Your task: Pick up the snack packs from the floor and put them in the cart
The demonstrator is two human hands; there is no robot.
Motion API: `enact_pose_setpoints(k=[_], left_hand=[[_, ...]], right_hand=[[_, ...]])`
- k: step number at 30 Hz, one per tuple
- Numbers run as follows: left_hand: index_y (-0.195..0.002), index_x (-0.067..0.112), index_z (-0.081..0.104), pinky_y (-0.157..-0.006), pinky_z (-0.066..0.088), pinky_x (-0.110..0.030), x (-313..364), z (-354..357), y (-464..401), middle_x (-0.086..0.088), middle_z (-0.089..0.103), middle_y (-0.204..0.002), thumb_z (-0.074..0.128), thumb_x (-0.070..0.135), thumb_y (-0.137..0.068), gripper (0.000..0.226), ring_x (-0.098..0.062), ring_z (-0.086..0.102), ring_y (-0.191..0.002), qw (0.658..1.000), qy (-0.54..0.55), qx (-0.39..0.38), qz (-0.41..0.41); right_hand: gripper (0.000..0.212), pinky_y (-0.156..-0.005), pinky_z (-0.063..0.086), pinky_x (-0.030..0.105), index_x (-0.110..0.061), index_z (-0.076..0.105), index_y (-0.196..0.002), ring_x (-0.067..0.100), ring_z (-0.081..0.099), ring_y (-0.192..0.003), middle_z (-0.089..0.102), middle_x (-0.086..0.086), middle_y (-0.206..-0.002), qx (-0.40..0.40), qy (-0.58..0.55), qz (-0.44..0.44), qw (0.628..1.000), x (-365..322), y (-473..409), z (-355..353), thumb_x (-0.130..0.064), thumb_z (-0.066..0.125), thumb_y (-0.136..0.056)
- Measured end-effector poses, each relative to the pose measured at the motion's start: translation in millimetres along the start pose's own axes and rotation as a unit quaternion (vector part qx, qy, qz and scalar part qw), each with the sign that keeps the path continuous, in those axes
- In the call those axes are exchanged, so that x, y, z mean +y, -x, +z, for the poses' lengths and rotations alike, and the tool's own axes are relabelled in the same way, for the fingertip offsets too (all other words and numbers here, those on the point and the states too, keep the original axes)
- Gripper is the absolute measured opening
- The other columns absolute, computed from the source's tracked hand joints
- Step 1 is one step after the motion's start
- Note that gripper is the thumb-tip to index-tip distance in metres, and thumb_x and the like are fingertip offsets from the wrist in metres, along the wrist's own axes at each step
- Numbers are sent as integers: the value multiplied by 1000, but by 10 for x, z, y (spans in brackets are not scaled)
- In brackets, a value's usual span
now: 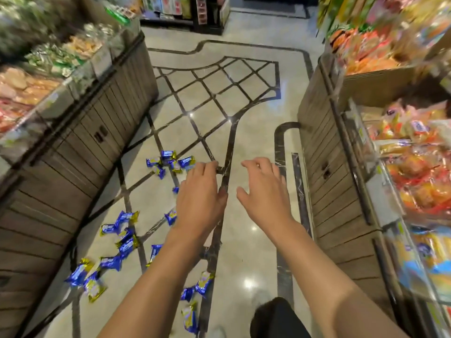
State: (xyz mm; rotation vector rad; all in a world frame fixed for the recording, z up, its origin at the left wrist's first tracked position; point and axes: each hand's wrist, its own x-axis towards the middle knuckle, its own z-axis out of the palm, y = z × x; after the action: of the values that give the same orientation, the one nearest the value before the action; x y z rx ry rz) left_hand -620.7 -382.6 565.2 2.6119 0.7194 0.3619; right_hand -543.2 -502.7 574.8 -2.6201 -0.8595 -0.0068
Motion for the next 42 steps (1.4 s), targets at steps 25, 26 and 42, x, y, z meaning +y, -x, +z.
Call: enact_pose_setpoints(k=[25, 26, 42], left_hand=[[-142, 22, 45, -93, 40, -39, -68, 1047, -5114, 0, 53, -133, 63, 29, -88, 57, -25, 50, -120, 972, -52, 87, -210], [-142, 22, 45, -93, 40, -39, -154, 1044, -5332, 0, 53, -134, 63, 29, -88, 57, -25, 51, -120, 970, -50, 92, -218], [-137, 23, 49, -90, 41, -37, -1111, 1048, -7546, 1, 54, -128, 67, 23, -83, 56, -24, 51, -115, 903, -111, 134, -393]], right_hand=[[56, -107, 33, 41, -27, 50, -135, 22, 41, -127, 48, -2, -135, -92, -27, -241, 966, 716, -5775, 699, -33, 68, -83], [56, -107, 32, 41, -27, 50, -135, 22, 40, -127, 47, -2, -135, -93, -25, -246, 964, 662, -5995, 746, -33, 67, -83], [59, -105, 34, 41, -24, 48, -134, 25, 37, -130, 43, 3, -141, -173, 17, -424, 889, 113, -9017, 1689, -28, 71, -80]])
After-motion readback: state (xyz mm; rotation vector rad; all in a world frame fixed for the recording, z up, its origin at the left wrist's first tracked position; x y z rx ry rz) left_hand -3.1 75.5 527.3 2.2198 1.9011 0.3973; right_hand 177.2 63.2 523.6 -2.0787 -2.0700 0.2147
